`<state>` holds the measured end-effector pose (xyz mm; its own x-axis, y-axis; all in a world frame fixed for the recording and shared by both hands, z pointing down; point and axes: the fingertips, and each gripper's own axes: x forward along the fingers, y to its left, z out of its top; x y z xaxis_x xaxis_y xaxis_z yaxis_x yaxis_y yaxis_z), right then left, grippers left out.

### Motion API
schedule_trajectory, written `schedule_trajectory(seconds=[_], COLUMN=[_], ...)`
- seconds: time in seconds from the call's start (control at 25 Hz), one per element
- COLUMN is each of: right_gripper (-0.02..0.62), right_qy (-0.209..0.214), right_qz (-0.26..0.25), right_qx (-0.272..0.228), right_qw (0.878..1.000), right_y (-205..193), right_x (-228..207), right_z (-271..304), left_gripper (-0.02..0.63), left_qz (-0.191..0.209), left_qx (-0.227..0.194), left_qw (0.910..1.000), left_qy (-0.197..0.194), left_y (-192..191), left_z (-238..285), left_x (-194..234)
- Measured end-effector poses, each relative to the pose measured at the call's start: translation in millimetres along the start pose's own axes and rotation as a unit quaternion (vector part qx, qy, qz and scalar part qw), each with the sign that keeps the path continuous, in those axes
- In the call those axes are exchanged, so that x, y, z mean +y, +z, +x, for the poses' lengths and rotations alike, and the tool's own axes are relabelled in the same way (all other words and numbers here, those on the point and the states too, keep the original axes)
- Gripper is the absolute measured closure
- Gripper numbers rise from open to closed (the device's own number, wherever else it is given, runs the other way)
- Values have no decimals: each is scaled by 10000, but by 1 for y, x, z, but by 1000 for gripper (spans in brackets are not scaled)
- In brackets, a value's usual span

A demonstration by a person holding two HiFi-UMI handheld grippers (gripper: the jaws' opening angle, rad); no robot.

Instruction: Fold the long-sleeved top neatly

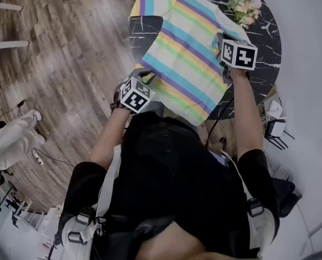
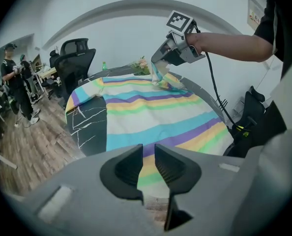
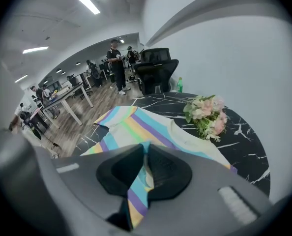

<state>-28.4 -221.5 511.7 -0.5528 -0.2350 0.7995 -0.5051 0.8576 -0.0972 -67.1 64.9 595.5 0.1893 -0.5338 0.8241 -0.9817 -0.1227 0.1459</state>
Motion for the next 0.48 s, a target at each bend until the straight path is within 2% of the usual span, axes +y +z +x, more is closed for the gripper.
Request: schedule_trajectory(seconds=[0.2, 0.48], right_gripper=[557, 552], right_qy=[-19, -99], right_qz=[-17, 383], right_qx=[189, 299], right_qw=[9998, 9988], right_y=[8, 11], right_x=[23, 45], right_z=[28, 61], left_gripper=[525, 526], left_qz=[-60, -181], left_qx=[28, 83], left_qw=[10000, 9998], left_qy=[16, 88], left_y=[-12, -25], left_z=[-11, -21], left_x=[25, 47])
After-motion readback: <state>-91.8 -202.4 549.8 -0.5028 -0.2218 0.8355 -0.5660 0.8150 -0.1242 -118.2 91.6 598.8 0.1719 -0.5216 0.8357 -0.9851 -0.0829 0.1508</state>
